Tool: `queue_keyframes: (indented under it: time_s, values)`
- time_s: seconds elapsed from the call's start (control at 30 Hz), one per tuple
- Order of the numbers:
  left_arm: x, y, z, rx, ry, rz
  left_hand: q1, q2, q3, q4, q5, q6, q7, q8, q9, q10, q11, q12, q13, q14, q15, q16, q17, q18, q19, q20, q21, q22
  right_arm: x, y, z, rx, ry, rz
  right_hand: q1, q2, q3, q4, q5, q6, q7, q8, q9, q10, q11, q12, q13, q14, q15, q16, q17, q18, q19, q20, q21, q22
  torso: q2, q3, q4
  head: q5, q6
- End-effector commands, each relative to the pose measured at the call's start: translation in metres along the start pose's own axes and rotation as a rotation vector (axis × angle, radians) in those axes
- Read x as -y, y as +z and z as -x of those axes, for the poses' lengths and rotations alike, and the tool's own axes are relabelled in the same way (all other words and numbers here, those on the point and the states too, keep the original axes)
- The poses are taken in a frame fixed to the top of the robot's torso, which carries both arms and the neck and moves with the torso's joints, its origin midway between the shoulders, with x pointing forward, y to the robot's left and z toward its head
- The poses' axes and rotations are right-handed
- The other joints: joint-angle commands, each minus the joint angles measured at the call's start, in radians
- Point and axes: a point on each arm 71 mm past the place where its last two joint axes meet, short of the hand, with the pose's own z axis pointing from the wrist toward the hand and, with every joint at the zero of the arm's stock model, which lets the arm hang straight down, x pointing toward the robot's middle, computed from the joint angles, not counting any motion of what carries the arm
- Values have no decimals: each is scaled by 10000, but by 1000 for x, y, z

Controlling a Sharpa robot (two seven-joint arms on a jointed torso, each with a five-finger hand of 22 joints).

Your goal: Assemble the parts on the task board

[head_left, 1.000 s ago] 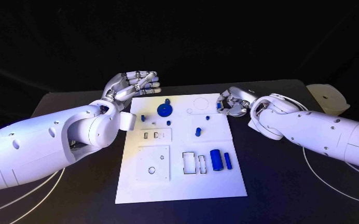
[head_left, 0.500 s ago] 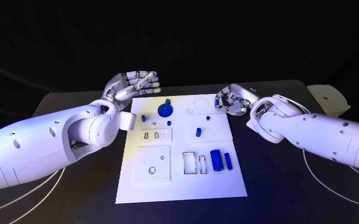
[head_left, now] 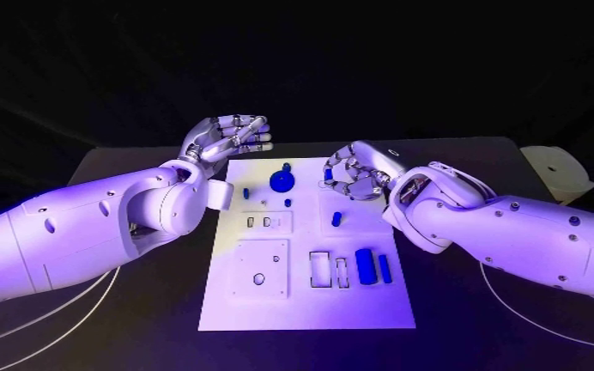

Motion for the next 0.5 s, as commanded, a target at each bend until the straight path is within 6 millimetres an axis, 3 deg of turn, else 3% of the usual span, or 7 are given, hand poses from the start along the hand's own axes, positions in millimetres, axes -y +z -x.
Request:
queue_keyframes:
  time_s: [0.03,0.2,0.33,0.5]
  values:
    - [0,3,-2,-121,-81,-32,-4,6,73,4,21,56,330,-35,-3,11,42,-5,-1,47,2,-35,12,147,-12,21,-40,-1,-17,3,-16,-487,-684,-58,-3,124,57,13,20,2,-20,78,102,36,-31,2,1437,1042,-94,55,2632,-69,1045,-100,45,2630,-57,-43,24,212,-74]
    - [-3,7,-4,-138,-87,-39,-6,8,76,5,21,66,321,-31,-1,22,37,0,1,51,1,-36,14,147,-11,21,-41,-1,-39,11,-38,-910,-951,190,-31,139,63,22,-8,-14,-16,82,107,32,-27,-7,1431,1042,-94,55,2632,-69,1045,-102,45,2630,-102,-109,113,340,-198]
    - [-4,9,-5,-130,-81,-47,-6,8,76,5,21,66,321,-31,-1,22,37,0,1,51,1,-36,14,147,-11,21,-41,-1,-49,15,-54,-1104,-1144,326,-40,146,66,26,-11,-16,-15,85,109,37,-27,0,1437,1042,-93,55,2632,-69,1045,-103,45,2630,-119,-154,133,412,-252]
    - [-4,10,-6,-130,-79,-45,-6,8,76,5,21,66,321,-31,-1,22,37,0,1,51,1,-36,14,147,-11,21,-41,-1,-56,19,-72,-1313,-1307,354,-45,149,67,28,-13,-15,-16,87,110,36,-27,-2,1436,1042,-93,55,2632,-69,1045,-103,45,2630,-109,-164,142,513,-300]
